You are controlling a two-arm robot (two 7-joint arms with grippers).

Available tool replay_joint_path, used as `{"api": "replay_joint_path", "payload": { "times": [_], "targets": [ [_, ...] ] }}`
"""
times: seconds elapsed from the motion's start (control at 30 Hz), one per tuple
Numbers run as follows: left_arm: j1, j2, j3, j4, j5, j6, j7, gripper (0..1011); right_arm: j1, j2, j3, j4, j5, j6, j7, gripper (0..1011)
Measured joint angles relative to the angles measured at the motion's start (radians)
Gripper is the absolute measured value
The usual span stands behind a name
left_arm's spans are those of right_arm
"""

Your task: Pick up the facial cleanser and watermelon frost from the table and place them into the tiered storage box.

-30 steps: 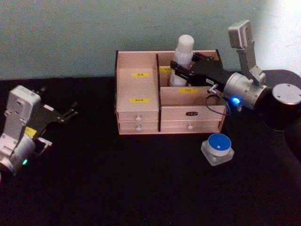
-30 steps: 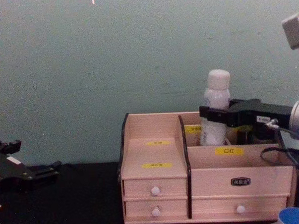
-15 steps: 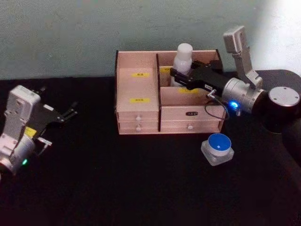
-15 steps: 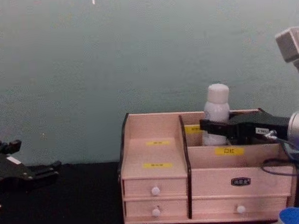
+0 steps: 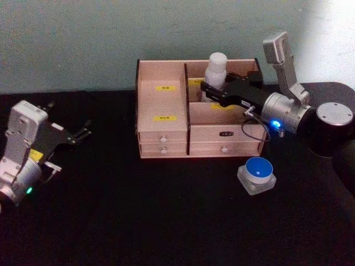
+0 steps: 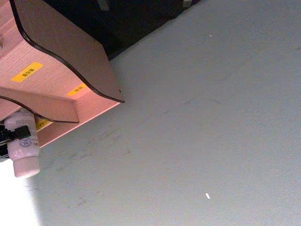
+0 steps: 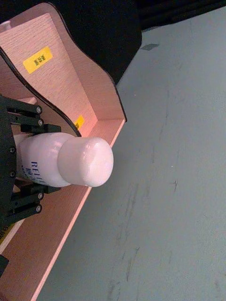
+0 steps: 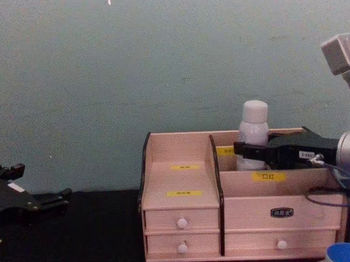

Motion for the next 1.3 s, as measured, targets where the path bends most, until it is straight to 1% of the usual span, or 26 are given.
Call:
{"api": "replay_joint_path", "payload": {
  "times": [0.1, 0.2, 0.27, 0.3, 0.37, 0.4, 0.6, 0.8, 0.9, 0.93, 0.97, 1.03, 1.07, 1.13, 1.2, 1.23, 1.3],
  "targets": [
    [0.0, 0.0, 0.0, 0.0, 0.0, 0.0, 0.0, 1001, 0.0, 0.0, 0.0, 0.0, 0.0, 0.0, 0.0, 604],
    [0.0, 0.0, 0.0, 0.0, 0.0, 0.0, 0.0, 1001, 0.0, 0.001, 0.0, -0.001, 0.001, 0.0, 0.0, 686],
    [0.0, 0.0, 0.0, 0.0, 0.0, 0.0, 0.0, 1001, 0.0, 0.001, 0.0, -0.001, 0.001, 0.0, -0.001, 717],
    [0.0, 0.0, 0.0, 0.0, 0.0, 0.0, 0.0, 1001, 0.0, 0.001, 0.0, -0.001, 0.001, 0.0, -0.001, 784],
    [0.0, 0.0, 0.0, 0.0, 0.0, 0.0, 0.0, 1001, 0.0, 0.001, 0.0, -0.001, 0.001, 0.0, -0.001, 820],
    [0.0, 0.0, 0.0, 0.0, 0.0, 0.0, 0.0, 1001, 0.0, 0.001, 0.0, -0.001, 0.002, 0.0, -0.001, 870],
    [0.0, 0.0, 0.0, 0.0, 0.0, 0.0, 0.0, 1001, -0.001, 0.001, 0.0, -0.001, 0.002, 0.0, -0.001, 1002],
    [0.0, 0.0, 0.0, 0.0, 0.0, 0.0, 0.0, 1001, -0.001, 0.001, 0.0, -0.002, 0.002, 0.0, -0.001, 1000],
    [0.0, 0.0, 0.0, 0.0, 0.0, 0.0, 0.0, 1001, -0.016, 0.01, 0.003, -0.039, 0.0, 0.002, -0.01, 1000],
    [0.0, 0.0, 0.0, 0.0, 0.0, 0.0, 0.0, 1001, -0.027, 0.016, 0.007, -0.066, -0.002, 0.006, -0.017, 1000],
    [0.0, 0.0, 0.0, 0.0, 0.0, 0.0, 0.0, 1002, -0.027, 0.016, 0.007, -0.066, -0.002, 0.006, -0.017, 1000],
    [0.0, 0.0, 0.0, 0.0, 0.0, 0.0, 0.0, 1001, -0.055, 0.035, 0.017, -0.132, -0.002, 0.018, -0.031, 1000],
    [0.0, 0.0, 0.0, 0.0, 0.0, 0.0, 0.0, 1001, -0.055, 0.035, 0.017, -0.132, -0.002, 0.018, -0.031, 1000],
    [0.0, 0.0, 0.0, 0.0, 0.0, 0.0, 0.0, 1001, -0.089, 0.058, 0.029, -0.213, 0.003, 0.037, -0.044, 1000],
    [0.0, 0.0, 0.0, 0.0, 0.0, 0.0, 0.0, 1001, -0.112, 0.073, 0.035, -0.26, 0.009, 0.051, -0.05, 1000],
    [0.0, 0.0, 0.0, 0.0, 0.0, 0.0, 0.0, 1001, -0.137, 0.089, 0.042, -0.309, 0.017, 0.066, -0.056, 1000],
    [0.0, 0.0, 0.0, 0.0, 0.0, 0.0, 0.0, 1001, -0.162, 0.105, 0.048, -0.355, 0.025, 0.082, -0.061, 1000]
  ]
}}
